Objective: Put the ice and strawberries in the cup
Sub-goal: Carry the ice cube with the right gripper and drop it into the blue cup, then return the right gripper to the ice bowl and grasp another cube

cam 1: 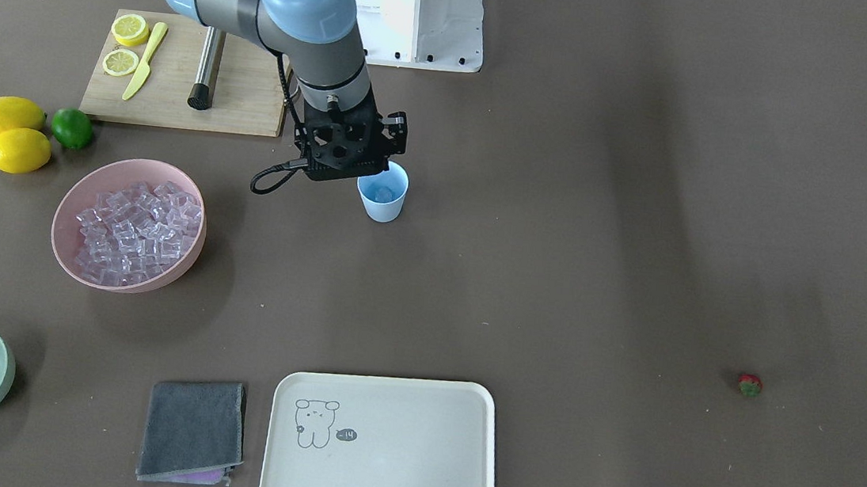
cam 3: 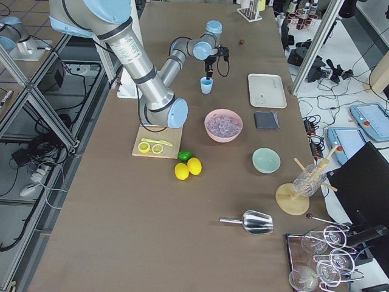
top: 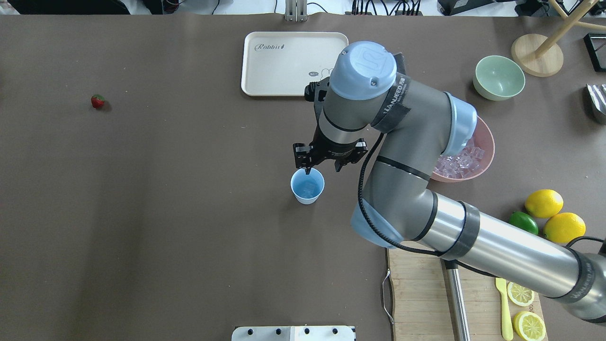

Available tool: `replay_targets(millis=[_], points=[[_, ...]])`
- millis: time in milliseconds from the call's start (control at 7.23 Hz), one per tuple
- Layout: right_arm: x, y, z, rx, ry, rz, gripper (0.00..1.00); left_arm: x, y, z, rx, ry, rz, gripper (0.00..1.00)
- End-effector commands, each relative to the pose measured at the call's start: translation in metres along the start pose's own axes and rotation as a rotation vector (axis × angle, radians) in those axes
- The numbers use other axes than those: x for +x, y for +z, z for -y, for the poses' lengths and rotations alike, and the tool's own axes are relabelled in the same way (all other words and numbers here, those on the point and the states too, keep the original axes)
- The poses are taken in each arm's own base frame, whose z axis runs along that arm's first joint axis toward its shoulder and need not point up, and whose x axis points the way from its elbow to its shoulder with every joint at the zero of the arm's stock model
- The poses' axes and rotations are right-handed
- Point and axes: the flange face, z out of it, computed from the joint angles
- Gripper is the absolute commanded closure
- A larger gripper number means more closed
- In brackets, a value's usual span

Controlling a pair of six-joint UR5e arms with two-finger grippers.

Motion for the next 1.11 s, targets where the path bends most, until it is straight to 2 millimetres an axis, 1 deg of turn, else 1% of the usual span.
replay_targets(millis=[0, 138, 277, 415, 554, 692, 830, 969], points=[[0.117, -0.033, 0.017, 0.000, -0.053, -0.060, 0.31, 0.001, -0.001, 0.001, 0.009, 0.008, 0.000, 0.02], [0.148, -0.048, 0.027, -0.004, -0.115, -0.100, 0.31, 0.000, 0.000, 0.001, 0.008, 0.007, 0.000, 0.02], [0.182, -0.036, 0.016, -0.028, -0.216, -0.132, 0.31, 0.001, -0.001, 0.001, 0.009, 0.008, 0.000, 0.02], [0.210, -0.028, 0.011, -0.059, -0.344, -0.156, 0.31, 0.001, -0.001, 0.001, 0.010, 0.007, 0.000, 0.02], [0.232, -0.017, 0.005, -0.085, -0.410, -0.179, 0.31, 0.001, -0.001, 0.001, 0.008, 0.005, 0.002, 0.02], [0.236, -0.014, 0.007, -0.094, -0.469, -0.190, 0.31, 0.001, -0.001, 0.001, 0.009, 0.006, 0.000, 0.02], [0.245, -0.010, 0.007, -0.105, -0.479, -0.197, 0.31, 0.001, -0.001, 0.001, 0.010, 0.007, 0.000, 0.02], [0.250, -0.002, 0.007, -0.123, -0.476, -0.204, 0.31, 0.001, -0.002, 0.001, 0.011, 0.006, 0.000, 0.02]])
